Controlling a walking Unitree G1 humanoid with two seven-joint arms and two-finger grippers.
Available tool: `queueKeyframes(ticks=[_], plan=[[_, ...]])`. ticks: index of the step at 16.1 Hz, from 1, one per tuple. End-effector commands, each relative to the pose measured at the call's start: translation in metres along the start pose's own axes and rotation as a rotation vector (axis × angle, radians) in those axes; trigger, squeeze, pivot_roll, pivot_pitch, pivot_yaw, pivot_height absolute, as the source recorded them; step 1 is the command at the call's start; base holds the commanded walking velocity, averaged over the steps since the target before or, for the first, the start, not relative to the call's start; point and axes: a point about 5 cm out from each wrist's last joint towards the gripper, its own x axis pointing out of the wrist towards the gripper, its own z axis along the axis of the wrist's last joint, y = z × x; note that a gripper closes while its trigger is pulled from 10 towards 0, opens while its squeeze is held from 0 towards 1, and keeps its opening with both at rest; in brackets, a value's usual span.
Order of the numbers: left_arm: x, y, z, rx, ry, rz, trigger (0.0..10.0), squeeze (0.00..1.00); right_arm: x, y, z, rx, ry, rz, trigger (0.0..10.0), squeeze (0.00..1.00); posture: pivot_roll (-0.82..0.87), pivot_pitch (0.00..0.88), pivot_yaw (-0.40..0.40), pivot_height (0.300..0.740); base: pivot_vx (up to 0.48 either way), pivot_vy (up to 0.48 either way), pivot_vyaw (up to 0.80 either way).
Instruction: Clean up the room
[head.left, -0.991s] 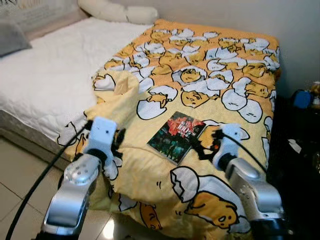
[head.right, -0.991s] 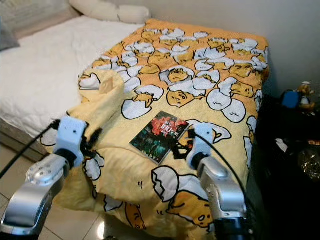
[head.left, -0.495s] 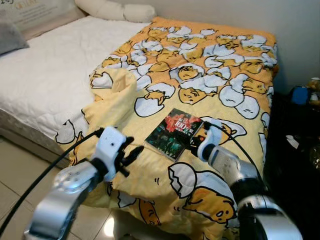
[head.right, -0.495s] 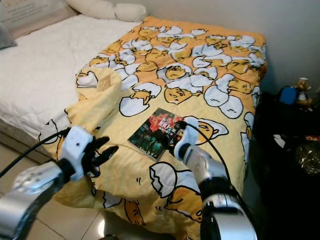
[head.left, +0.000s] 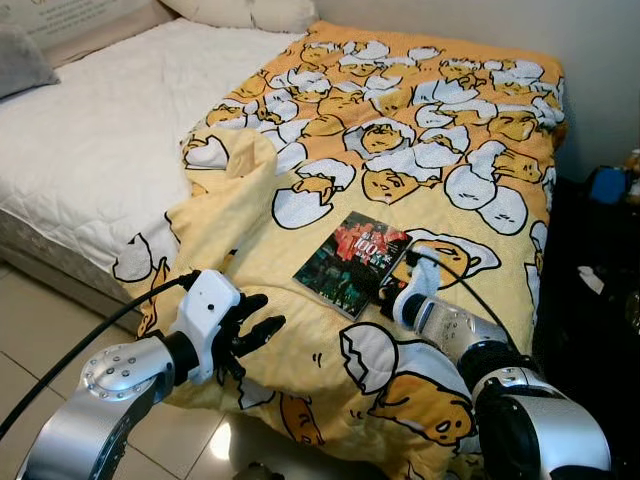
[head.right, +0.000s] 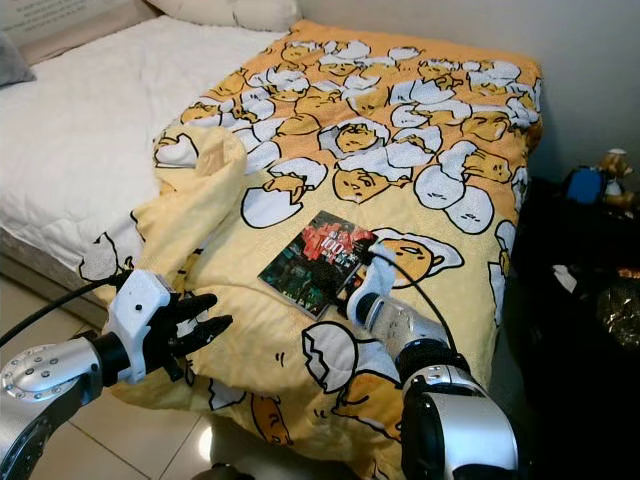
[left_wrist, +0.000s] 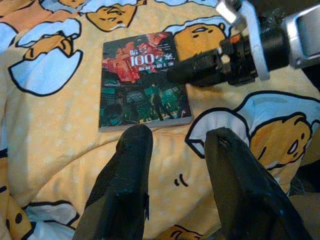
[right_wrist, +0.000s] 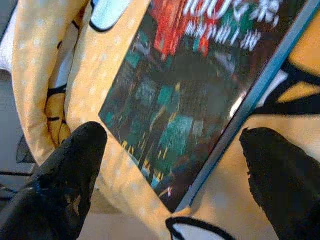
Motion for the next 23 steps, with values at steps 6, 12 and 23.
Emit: queueKeyframes(ticks=[6,12,23], plan=[[-0.003,-0.010,0.000,-0.009,0.012,-0.041,10.0,0.00,0.003,0.005,-0.006,0.056,0.018,0.049,10.0,1.00,0.04,0.119,0.041,0.740,0.000,0.000,0.00],[-0.011,-0.017,-0.004,-0.027,0.033,-0.067,10.0,0.00,0.006,0.021,-0.001,0.192,-0.027,0.186,10.0,1.00,0.06,0.135,0.030,0.740,0.000,0.000,0.00],[-0.026,-0.018,-0.012,-0.022,0.093,-0.037,10.0,0.00,0.012,0.010,-0.040,0.190,0.028,-0.056,10.0,0.00,0.10,0.174,0.038,0.740,0.000,0.000,0.00]])
